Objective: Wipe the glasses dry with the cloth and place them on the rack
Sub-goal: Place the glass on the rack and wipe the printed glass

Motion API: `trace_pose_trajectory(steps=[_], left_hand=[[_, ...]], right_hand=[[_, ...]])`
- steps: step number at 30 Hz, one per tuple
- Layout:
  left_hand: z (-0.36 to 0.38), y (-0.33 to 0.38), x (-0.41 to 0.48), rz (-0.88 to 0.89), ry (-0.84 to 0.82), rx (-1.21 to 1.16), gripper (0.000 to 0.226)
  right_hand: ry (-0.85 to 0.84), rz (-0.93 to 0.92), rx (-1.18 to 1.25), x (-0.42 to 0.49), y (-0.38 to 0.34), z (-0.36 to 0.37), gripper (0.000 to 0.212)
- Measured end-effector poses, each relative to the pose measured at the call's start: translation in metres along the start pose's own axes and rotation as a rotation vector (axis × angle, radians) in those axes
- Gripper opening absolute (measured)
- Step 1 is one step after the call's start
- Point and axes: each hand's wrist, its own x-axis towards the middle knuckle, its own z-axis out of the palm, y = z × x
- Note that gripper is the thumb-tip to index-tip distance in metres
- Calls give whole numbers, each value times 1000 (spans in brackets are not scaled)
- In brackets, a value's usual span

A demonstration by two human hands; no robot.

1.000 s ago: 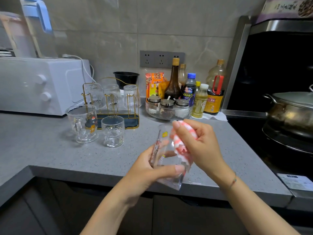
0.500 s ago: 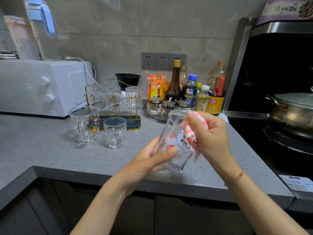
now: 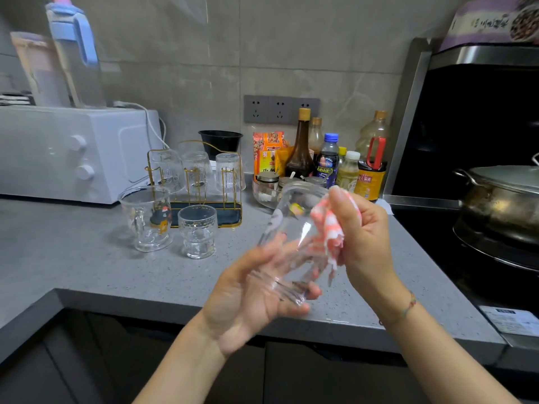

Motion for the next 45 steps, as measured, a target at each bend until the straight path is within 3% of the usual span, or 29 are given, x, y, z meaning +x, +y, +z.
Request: trace_pose_trajectory(steps=[2,5,7,9,14,17,21,24,29,32,37,42,45], left_hand=[[-1,-1,2,-75,-112,-237,66],[-9,-4,8,-66,-73,-162,71],[-12,-3,9,-57,56,-67,88],[-13,0,8,10,200,123,100],[0,2,8,218,430,930,114],[2,-6,8,314,493,1108,113],[2,-6,8,365,360,849,80],[6,-1,5,291,253,570,54],[3,-3,4,16,-34,-190,65],[-3,-6,7,-25,-62,-263,74],[-6,-1,13,48,217,142,90],[16,5,11,174,373,821,72],[13,-4,12,262,495,1106,96]], right_hand=[[13,40,39,0,0,2,33],[44,71,2,3,3,3,31],[49,72,-10,6,4,0,33],[51,31,-74,9,3,-3,33],[54,-25,-215,12,2,-3,43],[27,-47,-261,11,1,-1,43],[-1,-43,-251,10,0,-1,45],[-49,-29,-157,12,-4,-3,43],[-9,29,20,13,-1,-2,46],[16,67,-8,11,3,-3,51],[81,96,-70,17,4,-10,43],[48,-21,-298,18,3,-13,47],[39,-24,-306,17,3,-10,47]])
